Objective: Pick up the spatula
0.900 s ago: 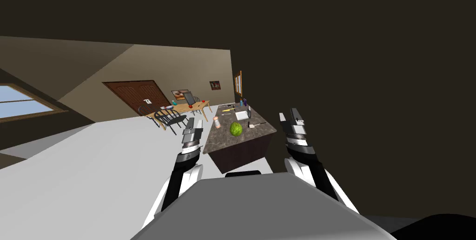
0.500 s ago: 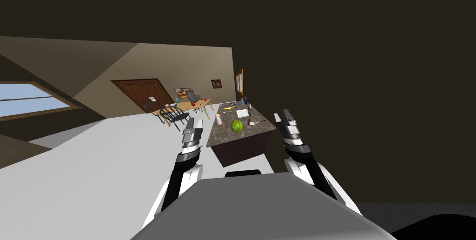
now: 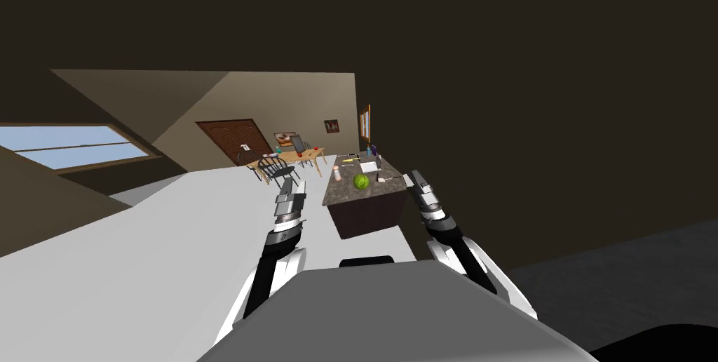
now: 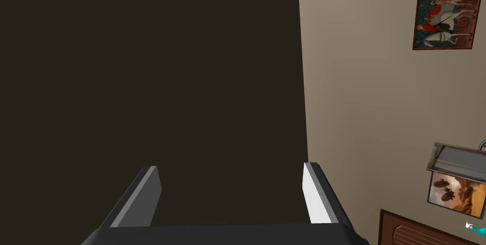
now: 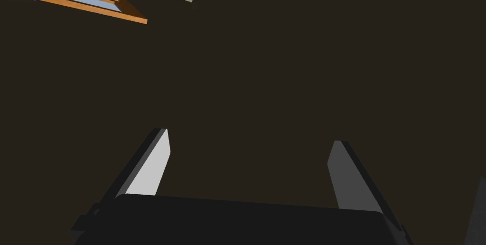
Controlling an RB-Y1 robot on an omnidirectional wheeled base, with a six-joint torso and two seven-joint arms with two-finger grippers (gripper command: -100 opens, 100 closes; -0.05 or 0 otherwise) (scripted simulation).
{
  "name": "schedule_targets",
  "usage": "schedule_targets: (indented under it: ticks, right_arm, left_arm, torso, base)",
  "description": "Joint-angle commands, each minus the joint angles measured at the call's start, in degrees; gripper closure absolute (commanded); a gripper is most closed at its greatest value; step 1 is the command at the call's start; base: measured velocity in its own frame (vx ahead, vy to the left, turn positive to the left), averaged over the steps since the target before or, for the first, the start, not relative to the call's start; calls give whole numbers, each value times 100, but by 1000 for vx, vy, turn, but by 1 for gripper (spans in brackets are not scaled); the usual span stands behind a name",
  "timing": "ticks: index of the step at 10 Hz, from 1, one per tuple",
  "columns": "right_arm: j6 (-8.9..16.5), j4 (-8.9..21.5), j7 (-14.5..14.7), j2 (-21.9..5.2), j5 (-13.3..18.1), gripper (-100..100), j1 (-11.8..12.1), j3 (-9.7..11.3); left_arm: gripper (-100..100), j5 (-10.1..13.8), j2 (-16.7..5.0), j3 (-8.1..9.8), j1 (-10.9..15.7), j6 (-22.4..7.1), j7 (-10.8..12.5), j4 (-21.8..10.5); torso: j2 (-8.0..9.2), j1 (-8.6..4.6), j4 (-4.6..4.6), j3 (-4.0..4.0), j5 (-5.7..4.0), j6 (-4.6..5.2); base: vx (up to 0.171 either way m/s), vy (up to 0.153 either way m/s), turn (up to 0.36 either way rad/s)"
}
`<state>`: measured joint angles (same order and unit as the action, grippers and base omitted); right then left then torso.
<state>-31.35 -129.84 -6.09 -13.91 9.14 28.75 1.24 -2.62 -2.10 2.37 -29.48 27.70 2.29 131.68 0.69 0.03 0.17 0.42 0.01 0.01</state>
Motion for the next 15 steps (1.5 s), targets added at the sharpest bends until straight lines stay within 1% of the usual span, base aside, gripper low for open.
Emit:
schedule_targets:
  ticks: [1,2,3,4,5,6,7,8,9,10,11,12,13,14,15]
  right_arm:
    - [-146,180,-98,-286,219,-100,-59,111]
    - [-270,362,-170,-433,431,-100,-144,224]
    - [-270,370,-170,-519,435,-100,-144,224]
    - [-398,579,-240,-745,668,-100,-239,341]
    - [-531,732,-304,-912,840,-100,-344,460]
    - [-531,809,-304,-981,917,-100,-344,460]
    - [-665,1057,-363,-1219,1117,-100,-459,581]
    - [-665,1058,-363,-1219,1182,-100,-459,581]
    - [-801,1224,-416,-1463,1400,-100,-583,703]
    - [-801,1327,-416,-1463,1461,-100,-583,703]
    - [-938,1513,-461,-1712,1677,-100,-716,825]
    - [-938,1614,-461,-1712,1755,-100,-716,825]
    - [-1074,1803,-498,-1955,1986,-100,-857,946]
    - [-1074,1918,-498,-1967,2060,-100,-857,946]
    - [-1074,1918,-498,-1967,2060,-100,-857,946]
  left_arm:
    - [0,0,0,0,0,0,0,0]
    - [0,0,0,0,0,0,0,0]
    - [0,0,0,0,1,0,0,0]
    - [0,0,0,0,0,0,0,0]
    - [0,0,0,0,0,0,0,0]
    - [0,0,1,-1,1,0,0,0]
    - [0,0,0,0,-1,0,0,0]
    - [0,0,0,0,0,0,0,0]
    - [0,0,0,0,-1,0,0,0]
    - [0,0,0,0,0,0,0,0]
    - [0,0,0,0,-1,0,0,0]
    - [0,0,0,0,-1,0,0,0]
    - [0,0,0,0,-1,0,0,0]
    - [0,0,0,0,-1,0,0,0]
    - [0,0,0,1,-2,0,0,0]
  torso:
    - [0,0,0,0,0,0]
    - [-8,-6,-3,-5,-2,-2]
    - [7,2,0,2,-1,-2]
    - [0,1,0,0,0,2]
    - [-6,2,-2,-4,0,-2]
    - [1,21,-1,0,3,-3]
    - [-6,17,-2,-4,4,2]
    - [-9,10,-3,-6,2,-1]
    - [-21,4,-4,-12,1,1]
    - [-18,2,-5,-12,0,-1]
    - [-28,-2,-6,-16,-1,2]
    - [-33,6,-8,-19,1,-2]
    - [-37,3,-8,-21,1,2]
    - [-33,7,-8,-20,1,-1]
    - [-36,4,-8,-21,1,4]
  base:
    - [-145,-2,151]
    - [-214,31,232]
    - [-175,33,44]
    - [-155,35,119]
    - [-198,94,276]
    - [-157,80,77]
    - [-150,59,136]
    - [-111,44,106]
    - [-133,46,171]
    - [-101,39,100]
    - [-92,64,179]
    - [-81,56,126]
    - [-97,67,232]
    - [-83,60,78]
    - [-34,31,-28]
